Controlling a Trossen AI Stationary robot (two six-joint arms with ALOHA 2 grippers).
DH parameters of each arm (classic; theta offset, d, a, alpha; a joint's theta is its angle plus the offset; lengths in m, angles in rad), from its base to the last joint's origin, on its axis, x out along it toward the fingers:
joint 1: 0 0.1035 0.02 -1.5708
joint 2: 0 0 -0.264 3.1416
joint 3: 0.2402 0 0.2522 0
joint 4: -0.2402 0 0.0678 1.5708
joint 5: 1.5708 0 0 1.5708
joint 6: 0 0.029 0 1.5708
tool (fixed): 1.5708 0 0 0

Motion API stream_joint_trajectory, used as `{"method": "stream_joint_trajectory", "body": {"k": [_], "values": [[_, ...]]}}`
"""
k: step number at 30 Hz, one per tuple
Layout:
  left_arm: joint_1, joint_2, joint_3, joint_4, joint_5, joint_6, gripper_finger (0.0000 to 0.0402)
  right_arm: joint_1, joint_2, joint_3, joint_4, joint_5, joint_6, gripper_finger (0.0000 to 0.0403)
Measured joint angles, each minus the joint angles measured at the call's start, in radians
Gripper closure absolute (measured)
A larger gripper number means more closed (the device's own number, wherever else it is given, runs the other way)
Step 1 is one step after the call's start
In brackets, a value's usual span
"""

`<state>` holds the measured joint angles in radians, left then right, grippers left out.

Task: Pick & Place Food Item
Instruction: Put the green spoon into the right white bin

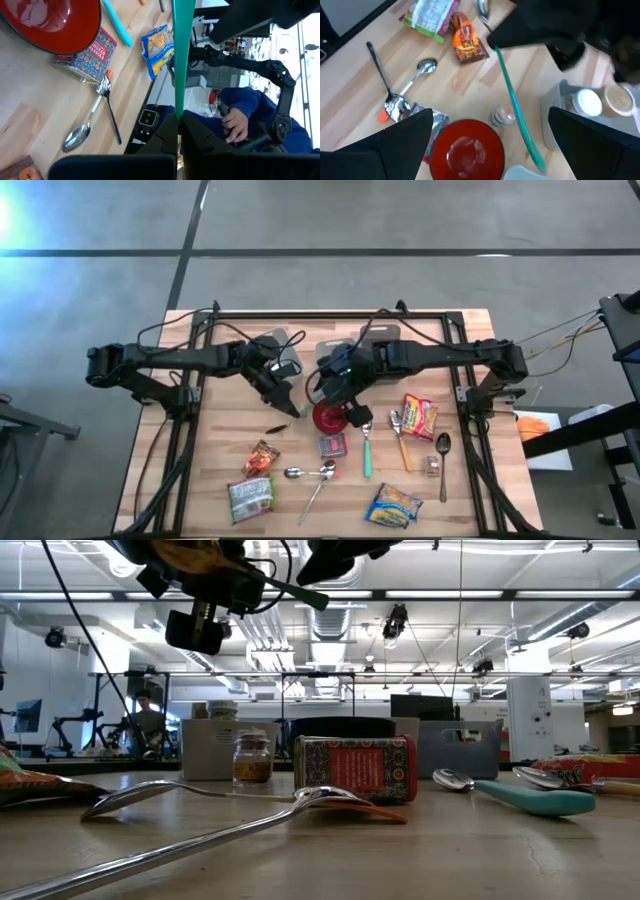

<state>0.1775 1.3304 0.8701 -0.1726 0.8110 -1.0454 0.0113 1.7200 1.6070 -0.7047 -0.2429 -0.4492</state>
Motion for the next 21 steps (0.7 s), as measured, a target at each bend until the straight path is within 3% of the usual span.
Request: {"method": "stream_joint_trajectory", "body": {"k": [8, 11, 15, 21], "values": [[0.0, -0.001, -0.005, 0.0, 0.028, 0.003, 0.0401, 0.024, 0.079, 0.113, -0.087, 0.064, -0.049, 0.0013], [0.0, -0.001, -0.005, 0.01, 0.046, 0.01, 0.0401, 0.024, 0.11, 0.14, -0.128, 0.068, -0.05, 0.0032], [0.0, -0.002, -0.005, 0.012, 0.058, 0.025, 0.0401, 0.024, 0.131, 0.141, -0.137, 0.068, -0.056, 0.0093], [0.0, -0.002, -0.006, 0.012, 0.061, 0.035, 0.0401, 0.027, 0.136, 0.145, -0.134, 0.097, -0.053, 0.0222]]}}
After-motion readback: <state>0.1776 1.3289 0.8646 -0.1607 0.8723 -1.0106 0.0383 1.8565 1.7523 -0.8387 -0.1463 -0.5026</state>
